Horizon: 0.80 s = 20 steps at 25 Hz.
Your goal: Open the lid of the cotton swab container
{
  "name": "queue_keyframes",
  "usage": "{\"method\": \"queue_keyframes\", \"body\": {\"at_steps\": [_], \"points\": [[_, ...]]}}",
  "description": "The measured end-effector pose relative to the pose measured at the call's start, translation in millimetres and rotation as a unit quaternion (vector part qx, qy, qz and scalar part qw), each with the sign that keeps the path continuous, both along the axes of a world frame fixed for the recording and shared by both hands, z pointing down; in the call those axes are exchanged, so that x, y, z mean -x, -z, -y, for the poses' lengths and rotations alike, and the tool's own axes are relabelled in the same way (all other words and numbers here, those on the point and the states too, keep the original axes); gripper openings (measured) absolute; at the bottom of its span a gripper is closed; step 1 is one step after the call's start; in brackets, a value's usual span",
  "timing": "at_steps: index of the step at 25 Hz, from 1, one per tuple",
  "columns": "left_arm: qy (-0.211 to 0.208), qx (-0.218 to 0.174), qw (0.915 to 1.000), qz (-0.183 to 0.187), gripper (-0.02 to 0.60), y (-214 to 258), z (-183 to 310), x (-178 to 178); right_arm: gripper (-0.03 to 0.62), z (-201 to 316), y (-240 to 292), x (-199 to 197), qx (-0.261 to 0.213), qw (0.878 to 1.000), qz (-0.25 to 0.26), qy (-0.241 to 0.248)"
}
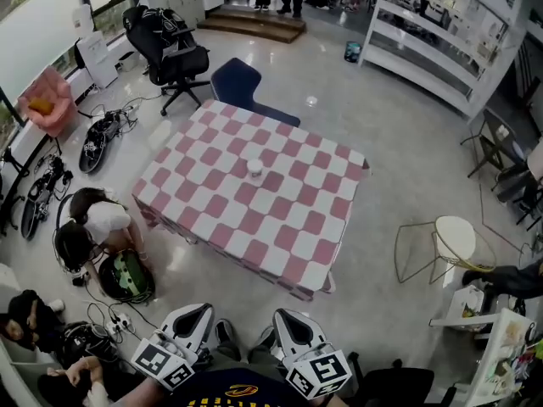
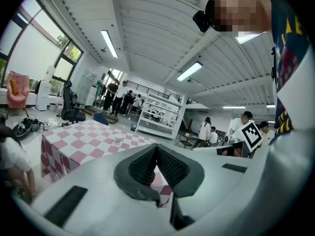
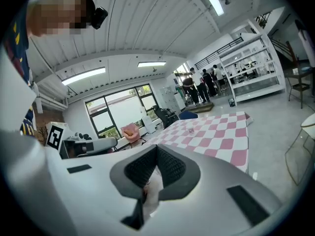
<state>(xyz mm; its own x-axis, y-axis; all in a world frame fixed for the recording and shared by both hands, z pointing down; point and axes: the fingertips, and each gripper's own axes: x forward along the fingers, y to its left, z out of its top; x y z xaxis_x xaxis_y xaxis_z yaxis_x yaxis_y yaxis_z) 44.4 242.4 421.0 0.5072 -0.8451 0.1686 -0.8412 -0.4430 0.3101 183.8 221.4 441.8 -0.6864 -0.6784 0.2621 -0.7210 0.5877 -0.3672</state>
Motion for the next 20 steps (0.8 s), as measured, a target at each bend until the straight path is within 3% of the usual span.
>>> {"method": "queue_keyframes", "body": {"at_steps": [7, 20], "points": [[0.033, 0.013, 0.9993, 0.009, 0.002, -4.0, -17.8, -15.3, 0.011, -9.4, -28.8, -23.3, 0.052, 0.998, 0.020, 0.013], [0.037, 0.002, 0.9993, 0.007, 0.002, 5.0, -13.3, -27.5, 0.011, -5.0, -20.7, -41.7, 0.058, 0.998, 0.037, -0.012]]}}
